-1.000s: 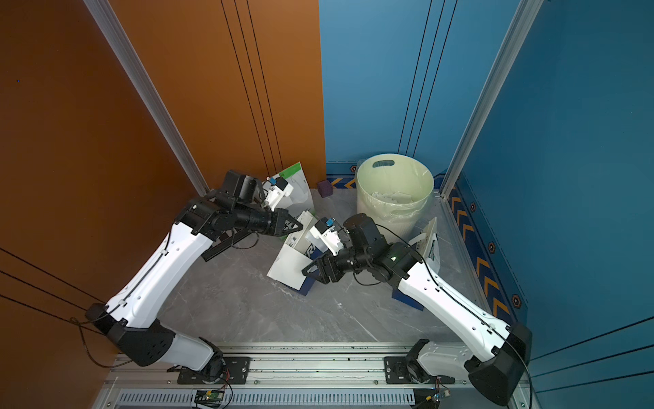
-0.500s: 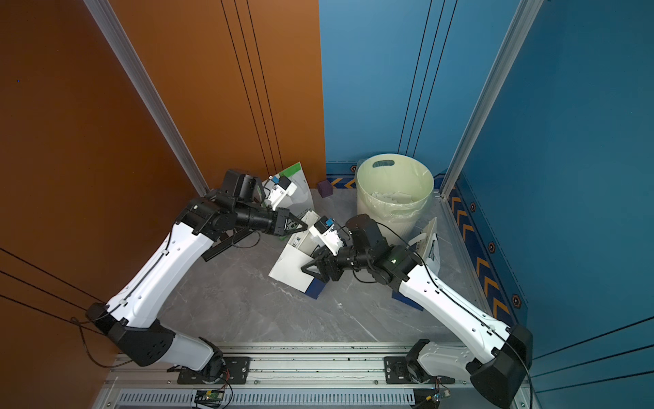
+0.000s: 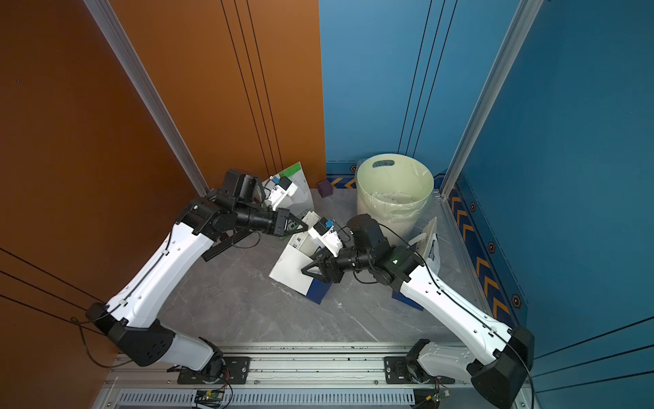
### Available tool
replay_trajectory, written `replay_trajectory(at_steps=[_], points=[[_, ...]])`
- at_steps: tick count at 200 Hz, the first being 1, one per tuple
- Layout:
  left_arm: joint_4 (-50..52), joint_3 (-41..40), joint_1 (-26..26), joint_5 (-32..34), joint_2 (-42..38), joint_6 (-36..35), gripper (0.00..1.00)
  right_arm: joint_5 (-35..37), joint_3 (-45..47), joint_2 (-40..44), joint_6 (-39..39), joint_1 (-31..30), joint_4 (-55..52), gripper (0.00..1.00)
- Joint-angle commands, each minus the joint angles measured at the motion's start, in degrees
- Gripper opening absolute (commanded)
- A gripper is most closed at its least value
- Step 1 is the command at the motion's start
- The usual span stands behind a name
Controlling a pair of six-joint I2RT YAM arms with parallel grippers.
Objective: Shred takeout receipts and throw away
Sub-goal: Tear off the takeout receipt from the takeout bag.
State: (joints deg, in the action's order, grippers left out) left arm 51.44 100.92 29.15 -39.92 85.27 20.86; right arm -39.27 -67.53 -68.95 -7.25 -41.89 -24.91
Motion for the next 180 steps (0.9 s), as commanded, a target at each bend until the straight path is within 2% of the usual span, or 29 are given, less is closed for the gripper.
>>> replay_trajectory(at_steps=[1,40,79,141,156,174,180], points=[[-2.13,-0.29,-0.55,0.9,-0.99,-0.04,0.0,-2.28,-0.68,0.46,-1.38,-0.06,-0.6,0.5],[-2.13,-0.82,-1.15,3.33,-1.1,-0.09,0.0,-3.6,-0.34,0.91,-3.01,0.05,-0.71,0.36],[-2.18,-1.21,-1.73,4.93,-1.25,0.47,0.0,-3.65,0.02,0.64,-3.37,-0.02,-1.62,0.33],[-2.13,-1.52,-2.16,3.89,-1.78,1.46,0.0,-1.22,-1.54,-2.76,-1.3,-1.05,-2.87,0.28],[-2.12,-1.6,-2.34,4.27,-1.87,1.46,0.0,-1.97,-2.24,-3.66,-1.35,-1.24,-2.87,0.21],[-2.12,-2.07,-2.68,5.55,-2.01,1.71,0.0,-1.81,-2.11,-3.54,-1.14,-1.0,-3.13,0.02],[-2.15,-2.42,-2.73,6.24,-2.19,1.73,0.0,-1.25,-1.92,-3.1,-1.08,-0.88,-3.21,0.0]])
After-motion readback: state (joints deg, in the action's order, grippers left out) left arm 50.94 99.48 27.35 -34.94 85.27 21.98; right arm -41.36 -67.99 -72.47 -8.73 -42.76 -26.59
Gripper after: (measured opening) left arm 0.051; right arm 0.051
